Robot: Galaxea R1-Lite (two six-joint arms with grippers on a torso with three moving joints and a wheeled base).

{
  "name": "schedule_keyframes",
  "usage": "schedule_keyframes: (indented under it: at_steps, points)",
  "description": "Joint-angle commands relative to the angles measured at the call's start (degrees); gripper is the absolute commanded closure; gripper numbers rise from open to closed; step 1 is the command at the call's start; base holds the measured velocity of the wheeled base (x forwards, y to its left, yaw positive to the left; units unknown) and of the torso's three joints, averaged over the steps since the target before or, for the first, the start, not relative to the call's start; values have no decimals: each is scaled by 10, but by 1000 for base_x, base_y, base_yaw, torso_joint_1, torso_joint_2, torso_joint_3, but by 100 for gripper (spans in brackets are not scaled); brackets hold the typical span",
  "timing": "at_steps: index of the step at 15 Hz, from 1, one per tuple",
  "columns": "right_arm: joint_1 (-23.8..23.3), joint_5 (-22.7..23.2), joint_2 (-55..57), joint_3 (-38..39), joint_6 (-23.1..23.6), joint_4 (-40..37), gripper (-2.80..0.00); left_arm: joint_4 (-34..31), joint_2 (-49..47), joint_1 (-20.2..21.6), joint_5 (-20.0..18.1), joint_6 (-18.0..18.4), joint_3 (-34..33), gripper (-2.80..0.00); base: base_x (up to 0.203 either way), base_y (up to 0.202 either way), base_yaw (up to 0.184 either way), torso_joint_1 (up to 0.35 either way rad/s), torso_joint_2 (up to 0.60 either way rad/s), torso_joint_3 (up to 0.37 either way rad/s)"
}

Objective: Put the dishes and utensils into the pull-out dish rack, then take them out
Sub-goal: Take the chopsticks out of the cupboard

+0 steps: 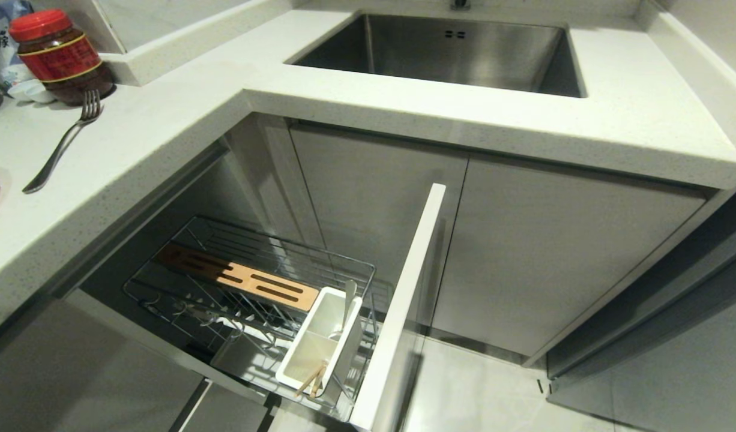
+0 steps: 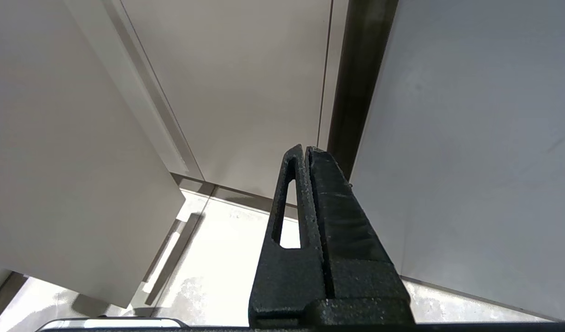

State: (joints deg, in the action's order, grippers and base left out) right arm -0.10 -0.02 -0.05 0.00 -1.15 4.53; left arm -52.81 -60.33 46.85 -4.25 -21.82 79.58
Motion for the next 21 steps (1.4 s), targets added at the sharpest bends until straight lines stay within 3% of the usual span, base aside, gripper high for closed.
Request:
schedule_keyframes:
  at_steps: [1,7,13,14,21]
  points:
    - [0,-1,0,15,0,0,0,2,-7,-2,-13,-1,-3,0,0,0,0,0,0,0]
    - [0,0,0,15,0,0,0,25,-17,-31,-19,1,-17,0,0,0,0,0,0,0]
    - [0,0,0,15,0,0,0,34,-26,-31,-23,3,-24,0,0,0,0,0,0,0]
    - [0,-1,0,15,0,0,0,37,-26,-31,-23,3,-24,-280,0,0,0,0,0,0]
    - [0,0,0,15,0,0,0,39,-17,-31,-22,0,-24,-280,0,0,0,0,0,0]
